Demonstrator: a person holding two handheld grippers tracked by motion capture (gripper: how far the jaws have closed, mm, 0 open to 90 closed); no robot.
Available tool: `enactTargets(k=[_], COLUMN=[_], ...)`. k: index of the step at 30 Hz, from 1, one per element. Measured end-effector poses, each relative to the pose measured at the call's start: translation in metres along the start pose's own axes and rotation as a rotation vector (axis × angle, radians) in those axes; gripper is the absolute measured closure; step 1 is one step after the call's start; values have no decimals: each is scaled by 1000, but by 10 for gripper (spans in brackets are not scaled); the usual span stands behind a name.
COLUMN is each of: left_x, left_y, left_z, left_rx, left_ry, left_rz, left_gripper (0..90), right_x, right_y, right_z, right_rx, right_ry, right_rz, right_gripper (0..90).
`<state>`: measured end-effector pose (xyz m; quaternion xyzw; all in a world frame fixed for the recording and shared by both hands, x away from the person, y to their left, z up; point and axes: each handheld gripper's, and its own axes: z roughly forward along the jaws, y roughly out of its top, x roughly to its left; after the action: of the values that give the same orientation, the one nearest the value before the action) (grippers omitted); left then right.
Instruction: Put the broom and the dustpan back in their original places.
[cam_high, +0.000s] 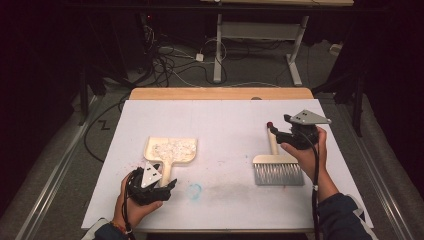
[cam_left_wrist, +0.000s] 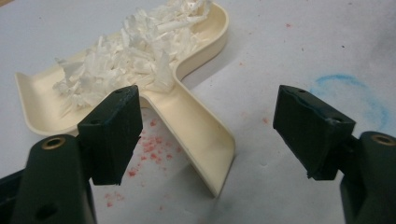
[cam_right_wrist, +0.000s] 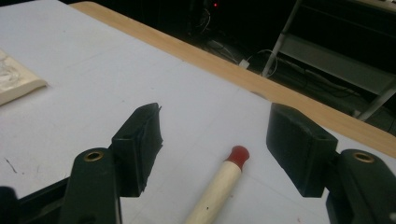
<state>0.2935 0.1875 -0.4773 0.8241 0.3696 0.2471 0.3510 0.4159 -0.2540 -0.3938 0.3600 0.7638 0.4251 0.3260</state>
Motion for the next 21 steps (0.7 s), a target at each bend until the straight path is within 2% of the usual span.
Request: enactTargets(k=[2, 5, 11, 21], left_x=[-1, -1, -2, -3], left_y=[0, 0, 1, 1], left_z=[0, 0, -1, 0], left_rx=[-1, -3, -4, 1], left_ry=[4, 3, -5, -2], left_rz=[9, 13, 17, 20], left_gripper=[235, 235, 231, 227], right_x=[2, 7, 13, 19], right_y=[1, 3, 6, 0], right_z=[-3, -8, -21, -40], right_rx=[-2, -12, -43, -59], right_ry=[-6, 22, 41, 46], right_rz=[-11, -33, -51, -74], right_gripper=[349, 344, 328, 301])
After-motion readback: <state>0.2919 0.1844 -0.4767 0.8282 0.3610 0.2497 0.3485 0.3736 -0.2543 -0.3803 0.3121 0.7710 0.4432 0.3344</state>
